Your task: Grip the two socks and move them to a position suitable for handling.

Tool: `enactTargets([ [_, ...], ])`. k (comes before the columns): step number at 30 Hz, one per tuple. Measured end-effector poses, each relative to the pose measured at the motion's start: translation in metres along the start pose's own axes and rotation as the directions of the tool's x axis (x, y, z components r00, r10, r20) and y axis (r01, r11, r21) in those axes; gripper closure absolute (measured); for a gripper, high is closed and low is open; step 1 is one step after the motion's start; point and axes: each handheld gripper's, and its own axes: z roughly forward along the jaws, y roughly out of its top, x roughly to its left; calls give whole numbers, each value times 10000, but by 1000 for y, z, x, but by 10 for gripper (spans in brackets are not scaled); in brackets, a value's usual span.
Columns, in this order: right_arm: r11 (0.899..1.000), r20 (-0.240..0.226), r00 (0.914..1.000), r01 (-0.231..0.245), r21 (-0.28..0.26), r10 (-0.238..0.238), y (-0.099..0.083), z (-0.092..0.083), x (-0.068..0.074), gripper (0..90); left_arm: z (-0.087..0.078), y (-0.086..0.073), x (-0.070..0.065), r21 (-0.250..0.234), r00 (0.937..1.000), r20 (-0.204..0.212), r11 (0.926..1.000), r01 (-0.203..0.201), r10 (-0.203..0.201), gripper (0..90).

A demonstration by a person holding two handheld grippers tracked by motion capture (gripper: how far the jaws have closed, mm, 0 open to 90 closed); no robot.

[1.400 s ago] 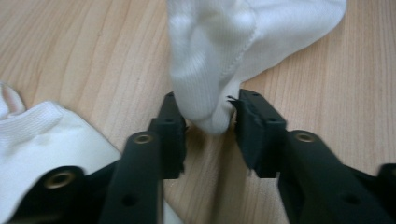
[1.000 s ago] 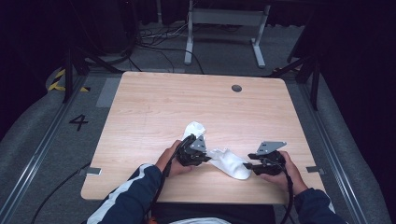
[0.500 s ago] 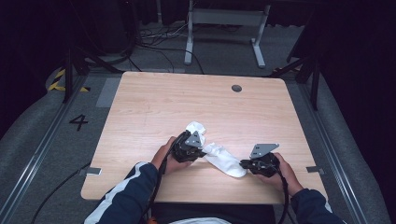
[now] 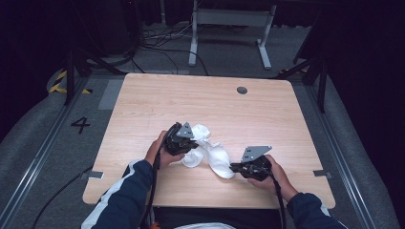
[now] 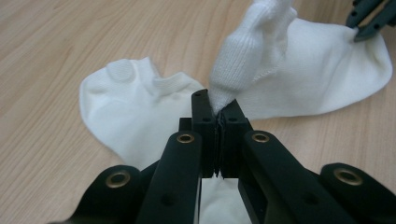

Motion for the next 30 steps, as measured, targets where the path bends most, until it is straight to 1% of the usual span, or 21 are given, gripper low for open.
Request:
enactTargets([
  [1,10000,49,10000,43,23,-43,2,2,0,851,-1,-1,2,118,10000,-4,9999,51,-51,881],
  [2,10000,67,10000,-32,-18,32,6,6,-1,849,-2,-3,6,136,9998,-139,9998,137,-136,879],
  [3,10000,67,10000,-32,-18,32,6,6,-1,849,-2,-3,6,136,9998,-139,9998,137,-136,878],
  [7,9999,265,9996,18,-103,-15,16,14,-3,846,-3,-11,16,108,9970,-545,9984,560,-553,871],
  [8,9999,328,9994,101,-65,-99,19,18,-3,845,-2,-12,18,65,9959,-722,9985,550,-544,872],
  [9,9999,380,9992,111,-62,-109,21,22,-4,845,0,-14,20,64,9957,-755,9985,538,-531,873],
  [11,9998,357,9993,121,168,-127,23,29,-4,845,5,-19,24,346,9964,-704,9982,491,-466,874],
  [12,9994,375,9991,180,288,-191,24,33,-4,845,7,-22,26,359,9972,-520,9978,551,-532,874],
  [13,9991,323,9994,122,405,-135,24,36,-4,845,9,-25,27,410,9978,-348,9975,582,-568,873],
  [14,9984,354,9992,176,544,-195,24,37,-4,844,11,-27,26,533,9982,-272,9971,541,-527,873],
  [15,9981,335,9992,195,578,-215,23,37,-4,845,12,-29,24,753,9991,-81,9963,419,-415,872],
  [17,9977,385,9992,96,669,-122,21,35,-6,845,12,-31,20,984,9996,166,9949,218,-235,867],
  [18,9976,415,9991,42,692,-71,20,34,-8,845,13,-33,17,1093,9991,345,9938,210,-249,857],
  [19,9972,396,9992,-22,744,-7,18,33,-9,844,13,-33,15,1115,9990,378,9935,208,-252,855],
  [21,9965,375,9993,0,833,-31,16,31,-10,842,13,-35,7,1018,9985,462,9945,243,-291,853],
  [22,9961,404,9991,56,882,-92,14,29,-11,840,13,-34,4,1040,9986,476,9944,167,-217,851],
  [24,9950,509,9985,158,983,-209,11,27,-12,837,12,-35,-5,1078,9979,577,9939,243,-307,839],
  [26,9944,499,9984,201,1038,-254,8,24,-13,836,11,-36,-14,1023,9974,568,9940,390,-450,836],
  [27,9945,495,9986,137,1043,-189,7,22,-14,836,11,-36,-18,997,9971,566,9940,458,-516,833],
  [29,9944,414,9989,170,1044,-214,4,19,-14,838,9,-37,-25,1034,9982,447,9940,349,-396,832],
  [30,9945,343,9992,171,1029,-208,3,18,-14,839,9,-37,-28,1002,9981,411,9941,406,-450,837],
])
